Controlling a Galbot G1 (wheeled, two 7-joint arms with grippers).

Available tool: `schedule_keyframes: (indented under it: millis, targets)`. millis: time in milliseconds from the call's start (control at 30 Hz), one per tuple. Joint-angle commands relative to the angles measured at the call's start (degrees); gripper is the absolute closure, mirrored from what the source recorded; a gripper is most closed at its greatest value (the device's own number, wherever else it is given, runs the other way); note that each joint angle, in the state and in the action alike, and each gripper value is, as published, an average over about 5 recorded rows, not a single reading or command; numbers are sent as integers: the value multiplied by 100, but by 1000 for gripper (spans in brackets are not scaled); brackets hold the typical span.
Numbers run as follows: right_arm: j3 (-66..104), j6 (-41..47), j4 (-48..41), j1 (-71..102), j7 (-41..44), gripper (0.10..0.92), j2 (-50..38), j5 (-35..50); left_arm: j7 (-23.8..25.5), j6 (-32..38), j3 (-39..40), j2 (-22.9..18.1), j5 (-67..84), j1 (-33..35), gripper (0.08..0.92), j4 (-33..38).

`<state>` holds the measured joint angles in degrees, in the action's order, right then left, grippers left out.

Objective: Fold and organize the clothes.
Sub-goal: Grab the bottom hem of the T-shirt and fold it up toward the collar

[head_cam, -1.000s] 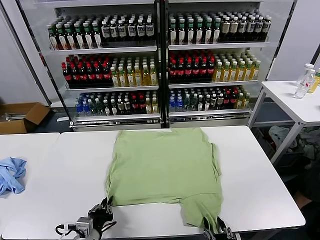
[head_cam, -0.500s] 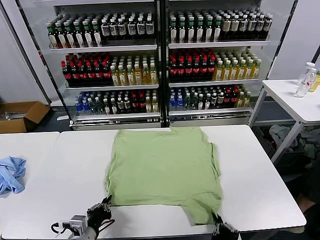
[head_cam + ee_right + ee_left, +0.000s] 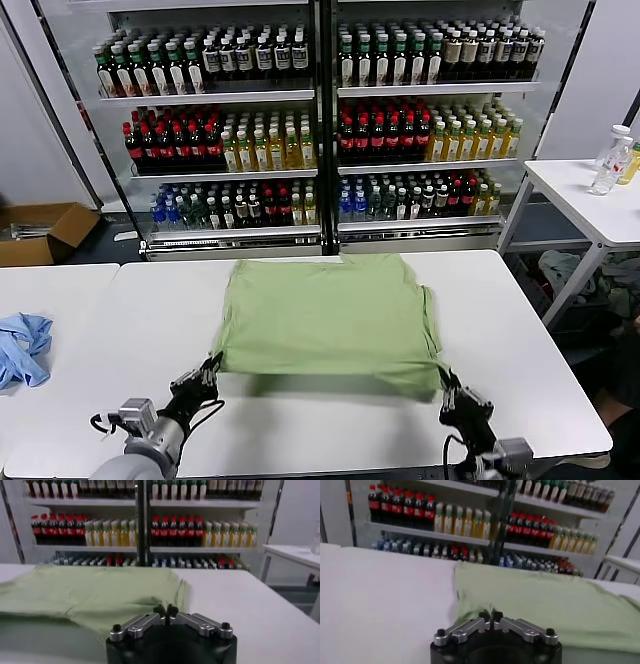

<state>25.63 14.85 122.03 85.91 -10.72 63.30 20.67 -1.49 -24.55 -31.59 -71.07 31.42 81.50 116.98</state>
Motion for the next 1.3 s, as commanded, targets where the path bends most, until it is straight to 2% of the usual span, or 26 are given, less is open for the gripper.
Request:
schedule_keyframes:
  millis: [33,400,700,800,900,1100,1300]
  targets:
    - [-402,24,-852,-1487,16,907,-313,188,111,101,325,-78,-324,-1303,910,-885]
    - [-1254,87,-1850,-2599,158,907,-211,-362,-260,-26,592,-212,-1273,-1844,910,-1901]
    - [-1606,298,-2224,-2891,236,894,33,-637,-419,-26,613,-277,-1446,-1852,910,-2113]
    - [-1612,416,-2247,-2798,275,832,60,-691,-408,-22,602,-293,-1458,-1739,907,-2000]
    - [-1494,397,-2114,-2541,286,746,76,-715,-401,8,552,-308,-1419,-1559,868,-1777]
    - [-1029,341,-1674,-1882,210,572,72,-658,-452,22,384,-295,-1300,-1242,702,-1359]
    - [-630,609,-1459,-1395,46,399,103,-349,-475,-34,364,-234,-1274,-1236,529,-1553]
